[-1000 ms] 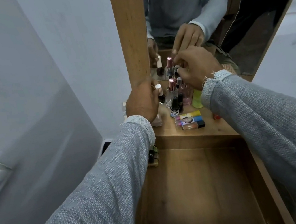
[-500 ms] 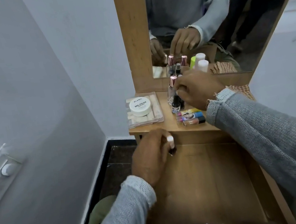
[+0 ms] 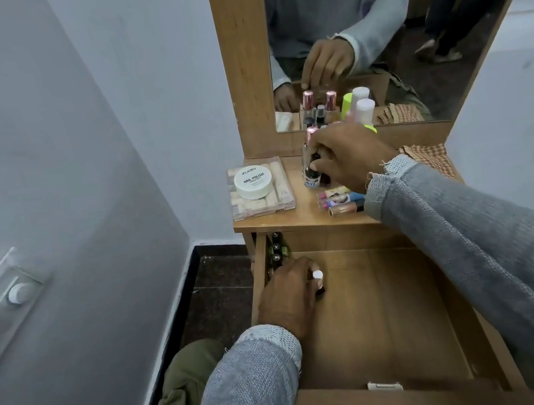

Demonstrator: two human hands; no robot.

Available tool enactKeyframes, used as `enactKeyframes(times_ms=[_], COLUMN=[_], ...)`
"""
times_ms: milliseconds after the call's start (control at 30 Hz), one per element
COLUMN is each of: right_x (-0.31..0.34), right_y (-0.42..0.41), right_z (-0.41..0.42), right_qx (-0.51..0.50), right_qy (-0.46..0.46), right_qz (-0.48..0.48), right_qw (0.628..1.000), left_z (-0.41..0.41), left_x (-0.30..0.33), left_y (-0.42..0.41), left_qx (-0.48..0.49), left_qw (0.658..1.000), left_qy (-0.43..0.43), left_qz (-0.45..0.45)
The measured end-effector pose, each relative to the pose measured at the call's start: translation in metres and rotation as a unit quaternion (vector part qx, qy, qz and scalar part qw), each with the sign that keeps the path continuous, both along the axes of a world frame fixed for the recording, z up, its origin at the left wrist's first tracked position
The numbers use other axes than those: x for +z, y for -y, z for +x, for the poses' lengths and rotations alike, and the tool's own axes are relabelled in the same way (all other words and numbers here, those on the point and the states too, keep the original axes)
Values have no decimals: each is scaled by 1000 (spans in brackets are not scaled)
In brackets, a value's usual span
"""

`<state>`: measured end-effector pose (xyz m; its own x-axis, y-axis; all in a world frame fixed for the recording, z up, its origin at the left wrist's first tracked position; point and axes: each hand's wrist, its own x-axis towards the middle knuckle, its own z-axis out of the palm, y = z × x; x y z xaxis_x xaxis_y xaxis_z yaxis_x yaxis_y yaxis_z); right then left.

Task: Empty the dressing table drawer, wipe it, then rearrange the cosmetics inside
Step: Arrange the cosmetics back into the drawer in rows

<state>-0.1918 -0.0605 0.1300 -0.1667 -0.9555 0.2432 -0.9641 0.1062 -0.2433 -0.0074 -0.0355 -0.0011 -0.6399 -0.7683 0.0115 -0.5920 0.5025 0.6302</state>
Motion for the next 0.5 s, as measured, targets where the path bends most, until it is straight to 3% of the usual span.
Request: enactKeyframes(times_ms=[167, 367, 500], right_x=[2, -52, -85], right_y=[-38, -75, -84], right_z=[12, 24, 32], right_qx=[39, 46, 20], right_qy=[45, 21, 12], right_qz=[-22, 142, 200], right_qw=[998, 989, 979], left_z=[1, 2, 1], left_x=[-3, -10, -12], left_y=[1, 1, 0], left_qx=[1, -2, -11], left_qw=[1000, 1000, 1000], left_qy=[-11, 1, 27], left_qz=[9, 6, -9])
